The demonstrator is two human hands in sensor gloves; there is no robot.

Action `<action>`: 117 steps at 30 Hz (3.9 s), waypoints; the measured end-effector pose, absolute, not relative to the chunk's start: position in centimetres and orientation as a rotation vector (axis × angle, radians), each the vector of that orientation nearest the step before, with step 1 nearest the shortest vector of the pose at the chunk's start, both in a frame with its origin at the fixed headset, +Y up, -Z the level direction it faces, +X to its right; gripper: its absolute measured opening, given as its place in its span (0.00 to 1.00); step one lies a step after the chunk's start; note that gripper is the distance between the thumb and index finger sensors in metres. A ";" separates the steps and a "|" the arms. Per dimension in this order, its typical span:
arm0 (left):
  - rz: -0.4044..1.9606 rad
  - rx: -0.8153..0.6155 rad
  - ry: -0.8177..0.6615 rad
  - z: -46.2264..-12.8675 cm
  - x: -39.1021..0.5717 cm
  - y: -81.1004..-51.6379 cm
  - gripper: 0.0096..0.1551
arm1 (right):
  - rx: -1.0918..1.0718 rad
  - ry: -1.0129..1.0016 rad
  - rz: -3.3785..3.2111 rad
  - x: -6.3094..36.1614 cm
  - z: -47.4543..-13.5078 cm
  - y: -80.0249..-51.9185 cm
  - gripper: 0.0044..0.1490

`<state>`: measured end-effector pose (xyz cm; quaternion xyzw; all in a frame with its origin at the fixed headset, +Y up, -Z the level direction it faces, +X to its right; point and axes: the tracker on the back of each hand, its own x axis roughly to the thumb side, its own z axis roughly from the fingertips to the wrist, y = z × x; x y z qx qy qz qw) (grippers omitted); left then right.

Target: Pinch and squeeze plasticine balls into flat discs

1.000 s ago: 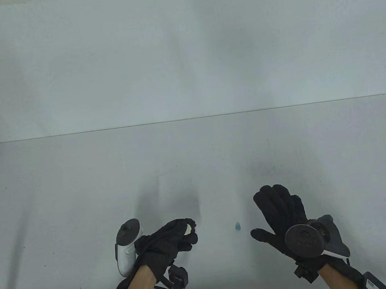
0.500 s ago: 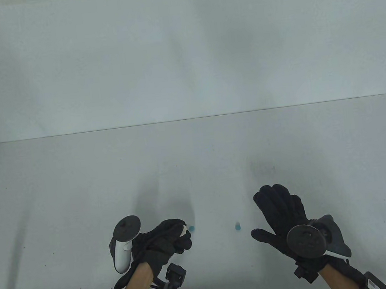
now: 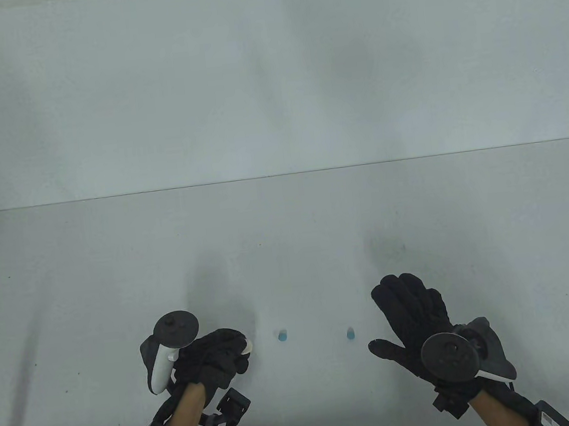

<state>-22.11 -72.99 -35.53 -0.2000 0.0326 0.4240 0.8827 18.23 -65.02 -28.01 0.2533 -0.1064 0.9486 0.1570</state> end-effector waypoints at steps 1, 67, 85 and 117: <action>0.839 -0.410 0.073 -35.5 -22.1 -73.3 0.29 | 0.725 -0.304 2.714 18.2 -28.0 -65.0 0.54; -0.086 -0.228 -0.377 -38.8 -10.0 -71.8 0.34 | 0.735 -0.292 2.719 17.6 -28.0 -65.1 0.54; -0.296 -0.220 -0.453 -39.6 -7.6 -74.6 0.29 | 0.737 -0.300 2.719 18.1 -27.9 -65.0 0.54; 1.287 -0.404 -0.252 -35.1 -18.9 -68.9 0.28 | 0.712 -0.288 2.721 18.1 -28.0 -65.0 0.54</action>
